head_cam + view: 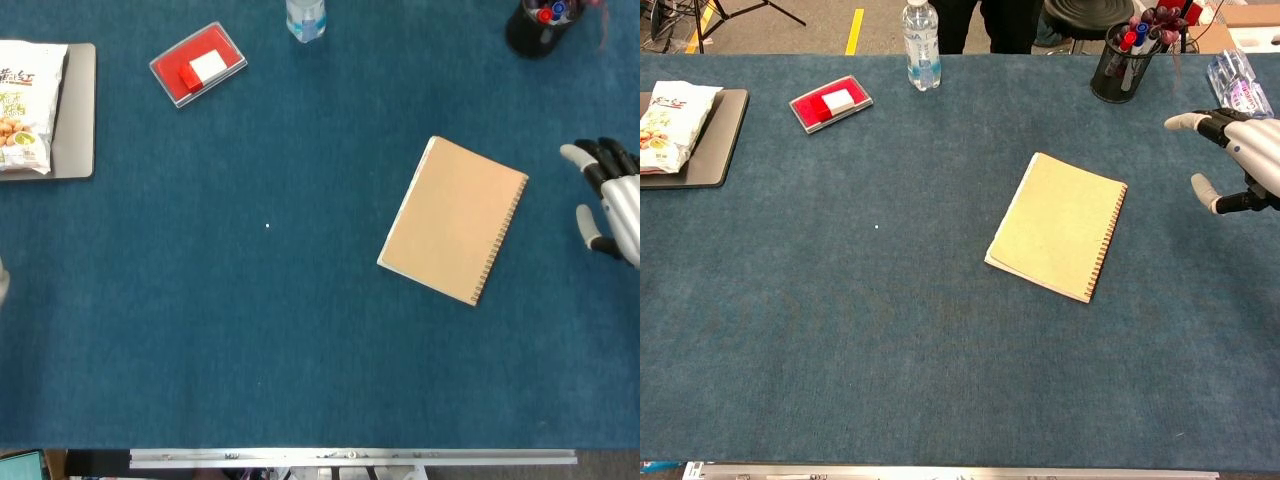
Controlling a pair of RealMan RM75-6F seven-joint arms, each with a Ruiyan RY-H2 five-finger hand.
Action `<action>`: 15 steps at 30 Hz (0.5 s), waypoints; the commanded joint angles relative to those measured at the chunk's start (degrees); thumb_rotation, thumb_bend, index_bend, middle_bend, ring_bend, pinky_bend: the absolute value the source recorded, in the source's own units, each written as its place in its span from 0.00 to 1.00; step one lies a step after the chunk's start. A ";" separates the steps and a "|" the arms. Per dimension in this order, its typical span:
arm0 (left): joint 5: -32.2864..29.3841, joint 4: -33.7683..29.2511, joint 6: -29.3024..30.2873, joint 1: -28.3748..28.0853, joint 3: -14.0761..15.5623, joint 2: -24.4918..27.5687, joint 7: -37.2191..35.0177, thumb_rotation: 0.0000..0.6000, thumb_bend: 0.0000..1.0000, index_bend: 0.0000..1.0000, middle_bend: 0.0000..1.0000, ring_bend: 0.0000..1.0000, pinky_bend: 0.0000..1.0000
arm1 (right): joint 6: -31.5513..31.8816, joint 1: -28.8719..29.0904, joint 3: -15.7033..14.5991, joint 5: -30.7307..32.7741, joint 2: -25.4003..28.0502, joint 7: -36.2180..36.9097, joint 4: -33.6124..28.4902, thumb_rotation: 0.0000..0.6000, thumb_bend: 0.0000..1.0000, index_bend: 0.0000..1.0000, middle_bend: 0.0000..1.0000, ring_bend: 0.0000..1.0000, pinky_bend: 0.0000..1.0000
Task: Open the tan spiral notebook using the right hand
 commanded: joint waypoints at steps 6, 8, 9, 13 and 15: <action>0.00 -0.05 -0.08 0.01 0.03 0.07 -0.14 1.00 0.30 0.66 0.61 0.57 0.72 | -1.13 1.86 0.74 3.52 -1.96 -2.93 1.54 1.00 0.71 0.14 0.12 0.07 0.22; 0.00 -0.07 -0.11 0.00 0.03 0.08 -0.13 1.00 0.30 0.66 0.61 0.57 0.72 | -1.32 2.27 0.95 4.34 -2.48 -3.28 2.20 1.00 0.75 0.14 0.12 0.07 0.22; 0.01 -0.09 -0.10 0.01 0.05 0.09 -0.15 1.00 0.30 0.66 0.61 0.57 0.72 | -1.45 2.46 0.99 4.57 -2.61 -3.40 2.51 1.00 0.77 0.14 0.12 0.07 0.21; -0.04 -0.14 -0.15 0.03 0.07 0.14 -0.10 1.00 0.30 0.66 0.61 0.57 0.72 | -2.39 3.57 0.61 3.99 -2.78 -3.44 4.49 1.00 0.79 0.14 0.12 0.07 0.21; -0.09 -0.23 -0.18 0.06 0.09 0.18 -0.06 1.00 0.30 0.66 0.61 0.57 0.72 | -3.33 4.27 -0.20 2.48 -2.16 -3.20 5.75 1.00 0.80 0.14 0.12 0.07 0.20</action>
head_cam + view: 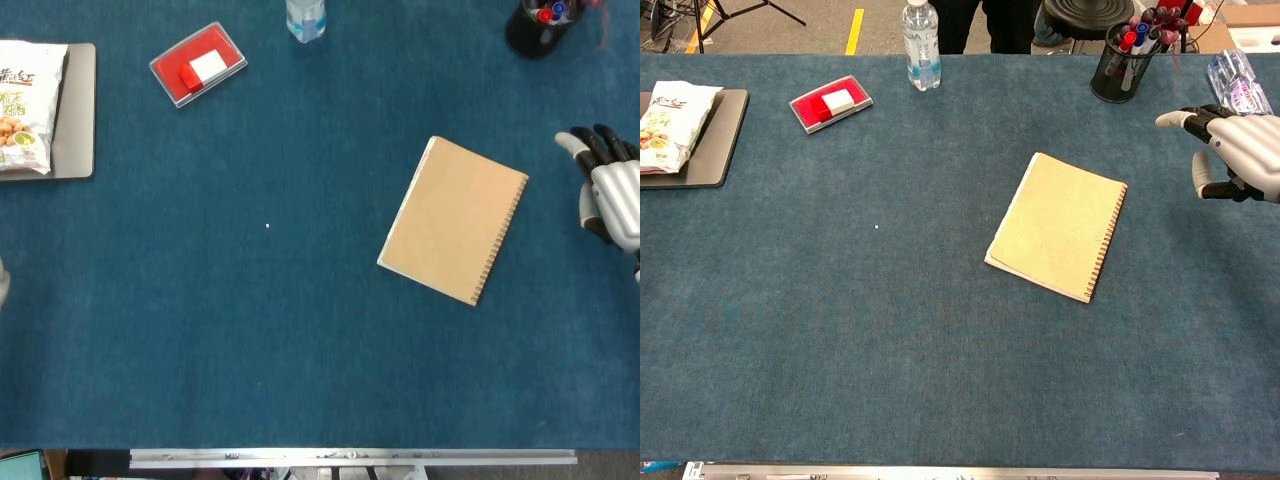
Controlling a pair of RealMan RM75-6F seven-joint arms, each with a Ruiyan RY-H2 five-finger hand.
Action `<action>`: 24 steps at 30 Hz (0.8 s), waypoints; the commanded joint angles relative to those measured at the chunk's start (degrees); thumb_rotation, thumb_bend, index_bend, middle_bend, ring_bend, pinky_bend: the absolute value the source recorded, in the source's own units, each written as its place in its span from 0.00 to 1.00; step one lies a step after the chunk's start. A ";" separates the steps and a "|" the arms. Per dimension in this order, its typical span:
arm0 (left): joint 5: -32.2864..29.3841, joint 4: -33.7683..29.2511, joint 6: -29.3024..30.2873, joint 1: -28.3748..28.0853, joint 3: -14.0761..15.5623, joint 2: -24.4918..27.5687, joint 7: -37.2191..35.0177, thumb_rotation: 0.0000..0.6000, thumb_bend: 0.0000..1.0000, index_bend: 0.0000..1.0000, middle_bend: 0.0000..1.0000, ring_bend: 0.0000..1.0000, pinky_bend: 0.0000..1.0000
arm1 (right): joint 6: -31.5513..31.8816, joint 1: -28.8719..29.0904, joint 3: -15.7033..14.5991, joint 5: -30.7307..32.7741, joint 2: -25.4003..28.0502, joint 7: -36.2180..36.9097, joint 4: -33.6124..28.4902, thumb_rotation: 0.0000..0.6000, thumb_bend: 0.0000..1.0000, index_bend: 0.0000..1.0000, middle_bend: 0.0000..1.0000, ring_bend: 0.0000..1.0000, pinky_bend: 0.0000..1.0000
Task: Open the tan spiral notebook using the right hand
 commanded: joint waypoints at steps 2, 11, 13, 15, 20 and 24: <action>-0.09 -0.08 -0.05 0.04 0.02 0.04 0.11 1.00 0.30 0.66 0.61 0.57 0.72 | -1.86 1.39 -1.54 -2.78 1.29 0.43 2.36 1.00 0.81 0.14 0.12 0.07 0.20; -0.27 -0.16 -0.84 -0.13 0.30 -0.11 1.00 1.00 0.30 0.66 0.61 0.57 0.72 | -4.30 3.40 -4.88 -10.31 4.45 6.66 5.89 1.00 0.81 0.14 0.12 0.07 0.20; -0.38 -0.17 -0.94 -0.14 0.30 -0.13 1.06 1.00 0.30 0.66 0.61 0.57 0.72 | -4.51 3.87 -5.67 -12.23 4.54 8.37 7.46 1.00 0.81 0.14 0.12 0.07 0.20; -0.45 -0.18 -1.01 -0.17 0.29 -0.11 1.12 1.00 0.30 0.66 0.61 0.57 0.72 | -4.47 4.23 -6.36 -13.88 4.31 9.97 9.29 1.00 0.81 0.14 0.12 0.07 0.20; -0.46 -0.25 -1.04 -0.15 0.33 -0.04 1.12 1.00 0.30 0.66 0.61 0.57 0.72 | -4.40 4.63 -6.94 -15.02 2.88 12.16 13.46 1.00 0.81 0.14 0.12 0.07 0.20; -0.53 -0.28 -1.13 -0.15 0.35 0.01 1.10 1.00 0.30 0.66 0.61 0.57 0.72 | -4.78 5.08 -6.76 -14.73 1.34 13.16 16.30 1.00 0.81 0.14 0.12 0.07 0.20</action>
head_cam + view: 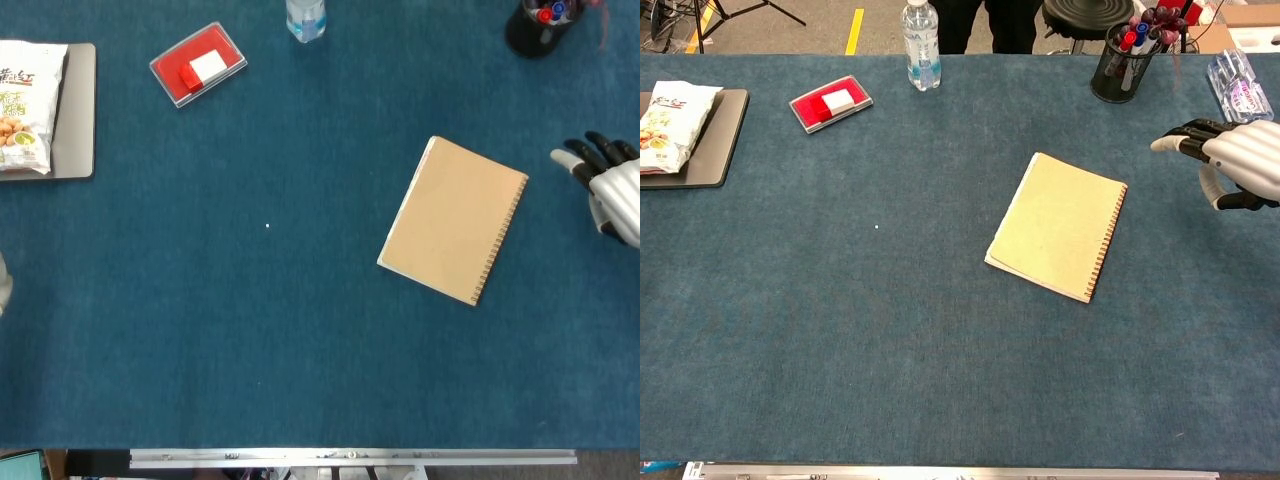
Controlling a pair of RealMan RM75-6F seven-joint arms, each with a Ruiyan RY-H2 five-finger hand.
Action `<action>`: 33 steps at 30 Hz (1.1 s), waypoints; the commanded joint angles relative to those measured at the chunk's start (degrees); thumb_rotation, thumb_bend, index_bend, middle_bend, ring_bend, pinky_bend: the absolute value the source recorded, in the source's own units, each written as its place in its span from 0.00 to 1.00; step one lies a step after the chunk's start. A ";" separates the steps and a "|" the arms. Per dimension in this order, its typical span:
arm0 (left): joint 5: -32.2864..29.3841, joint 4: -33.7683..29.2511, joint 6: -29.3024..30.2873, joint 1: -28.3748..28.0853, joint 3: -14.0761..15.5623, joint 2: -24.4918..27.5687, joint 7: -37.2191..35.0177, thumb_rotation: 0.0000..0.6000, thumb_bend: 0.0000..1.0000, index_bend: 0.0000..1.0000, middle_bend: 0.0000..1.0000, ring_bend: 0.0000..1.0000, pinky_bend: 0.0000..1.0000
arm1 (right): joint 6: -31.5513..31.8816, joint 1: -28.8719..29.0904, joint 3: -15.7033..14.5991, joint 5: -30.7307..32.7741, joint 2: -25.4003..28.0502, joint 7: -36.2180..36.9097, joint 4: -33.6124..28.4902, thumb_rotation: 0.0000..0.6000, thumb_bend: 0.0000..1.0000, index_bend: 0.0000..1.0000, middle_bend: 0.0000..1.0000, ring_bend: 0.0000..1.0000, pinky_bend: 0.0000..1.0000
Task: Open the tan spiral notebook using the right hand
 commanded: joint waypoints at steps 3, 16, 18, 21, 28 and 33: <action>-0.10 -0.07 -0.02 0.03 -0.01 0.03 -0.05 1.00 0.30 0.66 0.61 0.57 0.72 | -0.99 0.82 0.12 0.49 -2.60 1.84 3.62 1.00 0.81 0.14 0.12 0.07 0.20; -0.15 -0.18 -0.04 0.15 0.08 0.30 -0.38 1.00 0.30 0.66 0.61 0.57 0.72 | -4.91 3.46 0.36 1.71 -7.27 2.63 7.91 1.00 0.81 0.14 0.12 0.07 0.20; -0.12 -0.24 -0.05 0.16 0.11 0.35 -0.35 1.00 0.30 0.66 0.61 0.57 0.72 | -5.52 3.82 0.48 2.12 -7.54 2.17 7.85 1.00 0.81 0.14 0.12 0.07 0.20; -0.16 -0.36 -0.06 0.19 0.13 0.43 -0.37 1.00 0.30 0.66 0.61 0.57 0.72 | -6.37 4.33 0.70 2.83 -7.98 1.46 7.84 1.00 0.81 0.14 0.12 0.07 0.20; -0.12 -0.52 -0.09 0.22 0.19 0.56 -0.29 1.00 0.30 0.66 0.61 0.57 0.72 | -7.98 5.21 1.18 4.76 -8.42 -0.71 7.63 1.00 0.81 0.14 0.12 0.07 0.20; -0.10 -0.58 -0.06 0.26 0.20 0.57 -0.26 1.00 0.30 0.66 0.61 0.57 0.72 | -8.54 5.57 1.22 5.66 -8.35 -2.05 6.92 1.00 0.81 0.14 0.12 0.07 0.20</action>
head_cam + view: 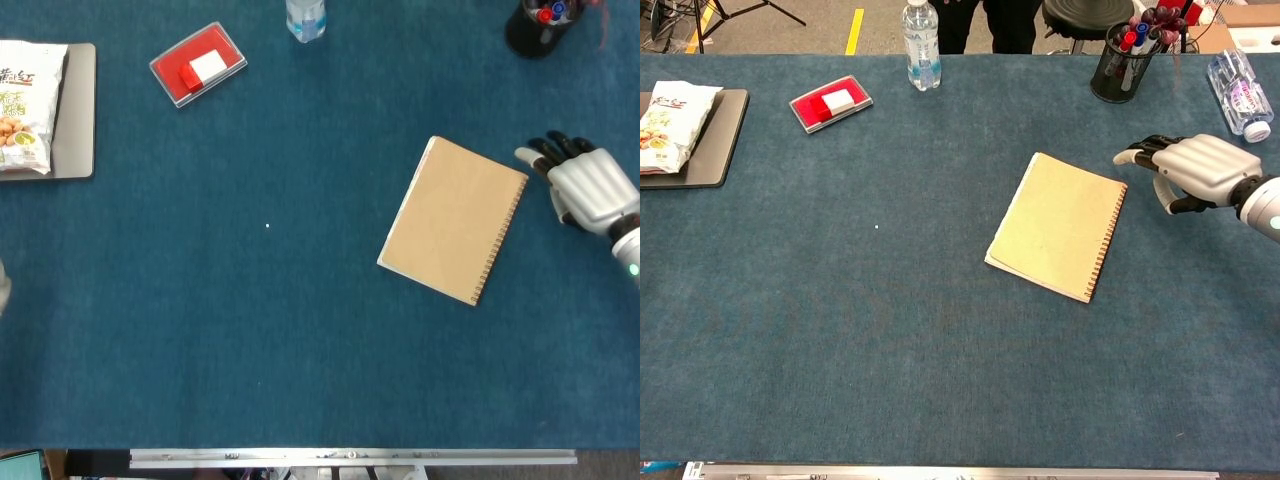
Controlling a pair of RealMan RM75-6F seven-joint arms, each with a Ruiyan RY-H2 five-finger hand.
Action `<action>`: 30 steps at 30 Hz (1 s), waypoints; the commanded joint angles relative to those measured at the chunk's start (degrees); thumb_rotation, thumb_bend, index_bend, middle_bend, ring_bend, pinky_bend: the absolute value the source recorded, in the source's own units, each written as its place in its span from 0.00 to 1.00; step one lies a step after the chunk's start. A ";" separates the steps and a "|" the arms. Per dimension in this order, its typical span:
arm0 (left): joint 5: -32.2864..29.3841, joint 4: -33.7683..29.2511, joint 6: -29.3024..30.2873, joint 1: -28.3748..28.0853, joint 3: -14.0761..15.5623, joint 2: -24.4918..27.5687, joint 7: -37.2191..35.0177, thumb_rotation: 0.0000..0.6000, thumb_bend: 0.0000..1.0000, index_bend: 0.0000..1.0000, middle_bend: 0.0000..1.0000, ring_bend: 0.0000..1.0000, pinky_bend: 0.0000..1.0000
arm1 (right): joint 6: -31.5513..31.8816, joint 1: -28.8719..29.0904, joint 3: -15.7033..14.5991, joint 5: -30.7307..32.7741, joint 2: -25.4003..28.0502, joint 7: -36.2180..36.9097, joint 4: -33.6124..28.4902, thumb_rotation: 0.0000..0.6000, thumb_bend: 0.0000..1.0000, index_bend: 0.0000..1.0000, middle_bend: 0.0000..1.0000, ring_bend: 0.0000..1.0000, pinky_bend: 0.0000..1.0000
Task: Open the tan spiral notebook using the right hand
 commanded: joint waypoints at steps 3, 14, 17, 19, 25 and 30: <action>0.01 -0.01 -0.03 0.00 0.01 0.02 0.00 1.00 0.30 0.66 0.61 0.57 0.72 | -0.54 0.26 -0.09 0.70 0.00 -0.94 -0.54 1.00 0.81 0.14 0.12 0.07 0.20; 0.01 -0.14 0.05 0.06 -0.01 0.16 -0.21 1.00 0.30 0.66 0.61 0.57 0.72 | -1.58 0.66 -0.56 1.97 -0.65 -2.47 -0.47 1.00 0.81 0.14 0.12 0.07 0.20; 0.04 -0.13 0.08 0.09 0.00 0.20 -0.27 1.00 0.30 0.66 0.61 0.57 0.72 | -1.59 0.69 -0.64 2.18 -0.76 -2.72 -0.38 1.00 0.81 0.14 0.12 0.07 0.20; 0.06 -0.14 0.09 0.09 0.00 0.22 -0.28 1.00 0.30 0.66 0.61 0.57 0.72 | -1.49 0.70 -0.65 2.31 -0.79 -2.95 -0.31 1.00 0.81 0.14 0.12 0.07 0.20; 0.06 -0.09 0.06 0.08 0.00 0.17 -0.22 1.00 0.30 0.66 0.61 0.57 0.72 | -1.57 0.75 -0.68 2.87 -0.68 -3.43 -0.45 1.00 0.81 0.14 0.12 0.07 0.20; 0.09 -0.12 0.09 0.11 0.01 0.19 -0.20 1.00 0.30 0.66 0.61 0.57 0.72 | -2.25 0.93 -0.81 3.55 -0.63 -4.21 -0.84 1.00 0.81 0.14 0.12 0.07 0.20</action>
